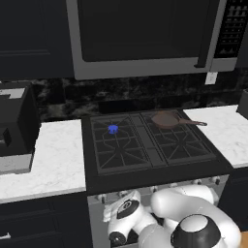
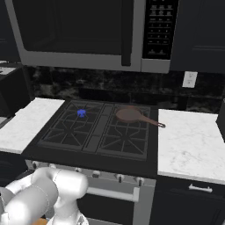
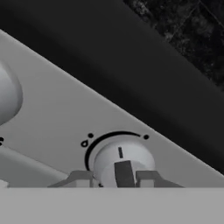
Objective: Turn off the rear left burner of the stove.
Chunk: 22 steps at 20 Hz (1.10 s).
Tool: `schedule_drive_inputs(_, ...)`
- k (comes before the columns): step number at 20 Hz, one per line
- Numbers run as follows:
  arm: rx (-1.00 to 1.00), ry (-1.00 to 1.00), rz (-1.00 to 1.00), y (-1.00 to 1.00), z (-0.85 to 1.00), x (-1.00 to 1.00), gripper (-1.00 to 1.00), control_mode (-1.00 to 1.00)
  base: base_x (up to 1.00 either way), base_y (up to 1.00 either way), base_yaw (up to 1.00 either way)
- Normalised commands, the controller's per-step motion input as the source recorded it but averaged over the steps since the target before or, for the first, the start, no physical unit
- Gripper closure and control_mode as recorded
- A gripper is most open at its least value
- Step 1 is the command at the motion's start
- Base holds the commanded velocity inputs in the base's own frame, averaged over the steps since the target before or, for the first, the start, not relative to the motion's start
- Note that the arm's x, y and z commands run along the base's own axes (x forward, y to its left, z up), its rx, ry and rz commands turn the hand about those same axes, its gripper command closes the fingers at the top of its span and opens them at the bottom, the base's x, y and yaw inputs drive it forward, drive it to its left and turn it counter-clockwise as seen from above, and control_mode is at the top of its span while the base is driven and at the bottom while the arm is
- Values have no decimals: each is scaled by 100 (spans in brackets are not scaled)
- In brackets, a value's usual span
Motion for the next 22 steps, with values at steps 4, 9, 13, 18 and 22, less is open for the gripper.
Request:
schedule_drive_inputs(4, 52, 34, -6, -16, 15, 14, 100, -100, 0, 0, 0)
schedule_drive_inputs(9, 62, 36, -7, -34, 16, 15, 100, -100, 0, 0, 0)
schedule_drive_inputs(13, 80, 41, -10, -67, 16, 12, 100, -100, 0, 0, 0)
schedule_drive_inputs(18, 91, 41, -12, -97, 13, 0, 100, -100, 0, 0, 0)
schedule_drive_inputs(22, 81, 28, -20, -100, 4, -6, 100, -100, 0, 0, 0)
